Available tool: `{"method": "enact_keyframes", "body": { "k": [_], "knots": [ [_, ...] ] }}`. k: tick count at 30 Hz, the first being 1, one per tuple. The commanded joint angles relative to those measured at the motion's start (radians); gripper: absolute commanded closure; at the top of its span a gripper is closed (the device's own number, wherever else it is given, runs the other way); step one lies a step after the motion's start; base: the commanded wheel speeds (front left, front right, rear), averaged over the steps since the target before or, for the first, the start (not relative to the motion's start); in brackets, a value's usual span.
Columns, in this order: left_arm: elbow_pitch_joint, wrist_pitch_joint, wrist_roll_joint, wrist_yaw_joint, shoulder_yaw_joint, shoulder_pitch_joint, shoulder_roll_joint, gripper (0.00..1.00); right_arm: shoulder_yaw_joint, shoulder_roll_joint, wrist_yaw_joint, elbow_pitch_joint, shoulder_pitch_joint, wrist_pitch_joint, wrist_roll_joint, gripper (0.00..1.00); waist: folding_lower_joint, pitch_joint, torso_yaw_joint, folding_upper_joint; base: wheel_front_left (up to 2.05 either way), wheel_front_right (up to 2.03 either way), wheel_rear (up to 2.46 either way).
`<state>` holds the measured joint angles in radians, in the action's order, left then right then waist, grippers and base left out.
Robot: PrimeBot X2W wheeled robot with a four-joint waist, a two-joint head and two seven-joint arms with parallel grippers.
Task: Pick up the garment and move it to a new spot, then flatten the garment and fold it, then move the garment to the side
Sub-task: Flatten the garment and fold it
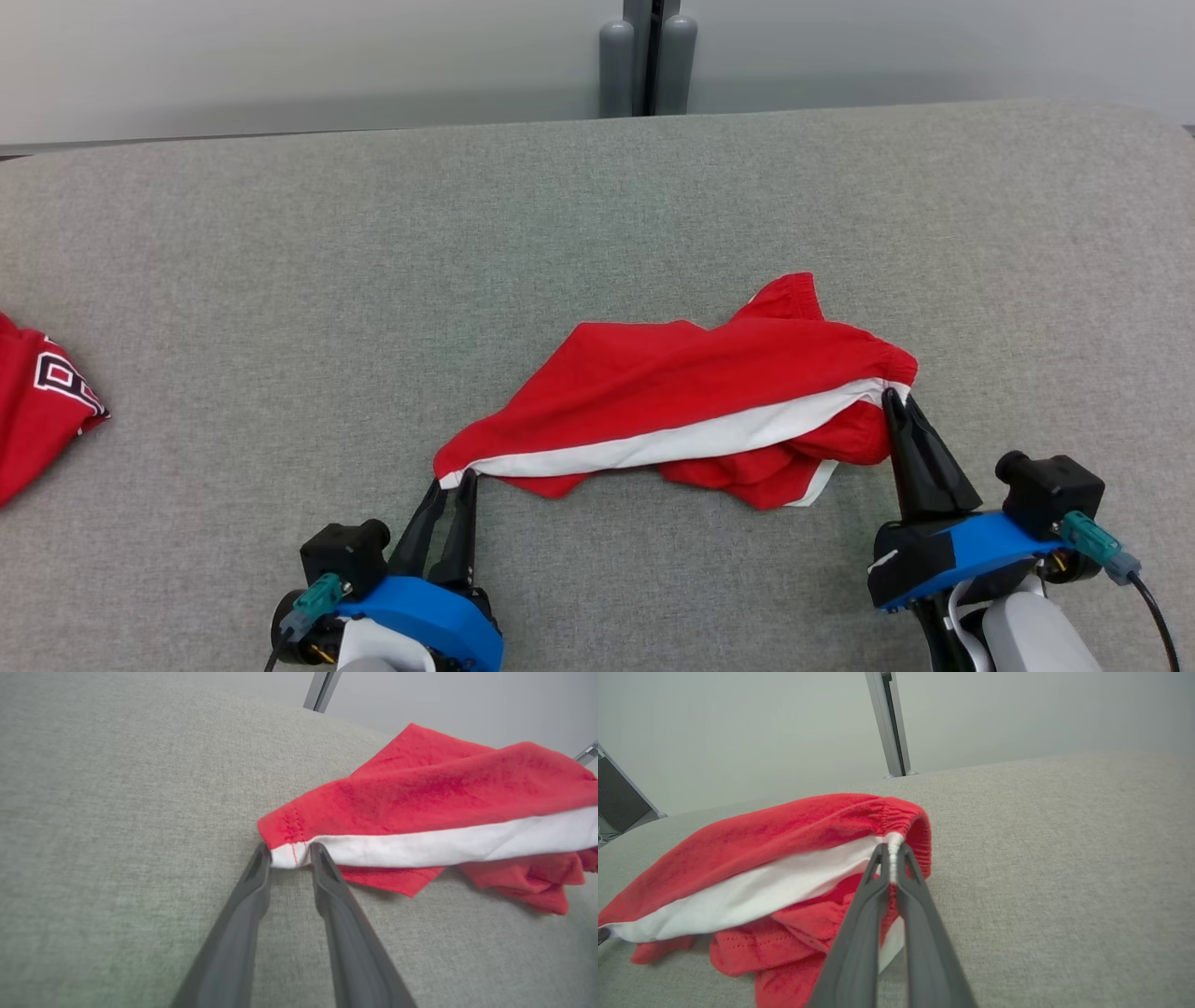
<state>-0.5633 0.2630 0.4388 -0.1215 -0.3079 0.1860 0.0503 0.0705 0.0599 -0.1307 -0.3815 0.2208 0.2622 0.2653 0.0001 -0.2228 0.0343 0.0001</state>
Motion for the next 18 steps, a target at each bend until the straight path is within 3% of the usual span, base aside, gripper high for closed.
{"method": "enact_keyframes", "body": {
  "k": [1,2,3,14,18],
  "knots": [
    [0.008,0.003,-0.007,-0.004,-0.002,-0.001,0.0,0.71,0.002,0.004,0.0,-0.002,0.012,0.004,-0.001,1.0,-0.0001,-0.001,-0.001,-0.0001,0.0,0.0,0.0],
    [0.01,0.003,-0.009,-0.004,-0.001,-0.001,0.0,0.9,0.001,0.004,0.0,-0.003,0.012,0.004,-0.001,1.0,-0.0001,-0.001,-0.002,-0.0001,0.0,0.0,0.0],
    [0.01,0.003,-0.016,0.001,-0.001,-0.001,0.0,1.0,0.001,0.004,0.0,-0.003,0.012,0.004,-0.001,1.0,-0.0001,-0.001,-0.002,-0.0001,0.0,0.0,0.0],
    [0.164,0.003,-0.066,0.001,0.07,0.012,0.001,1.0,-0.015,0.002,0.0,0.055,0.033,0.004,0.029,1.0,-0.0001,0.054,-0.003,-0.0001,0.0,0.0,0.0],
    [0.239,0.003,-0.12,-0.004,0.106,0.054,0.0,1.0,0.014,0.033,0.0,0.094,0.074,0.004,0.054,1.0,-0.0001,0.113,0.0,-0.0001,0.0,0.0,0.0]
  ]
}}
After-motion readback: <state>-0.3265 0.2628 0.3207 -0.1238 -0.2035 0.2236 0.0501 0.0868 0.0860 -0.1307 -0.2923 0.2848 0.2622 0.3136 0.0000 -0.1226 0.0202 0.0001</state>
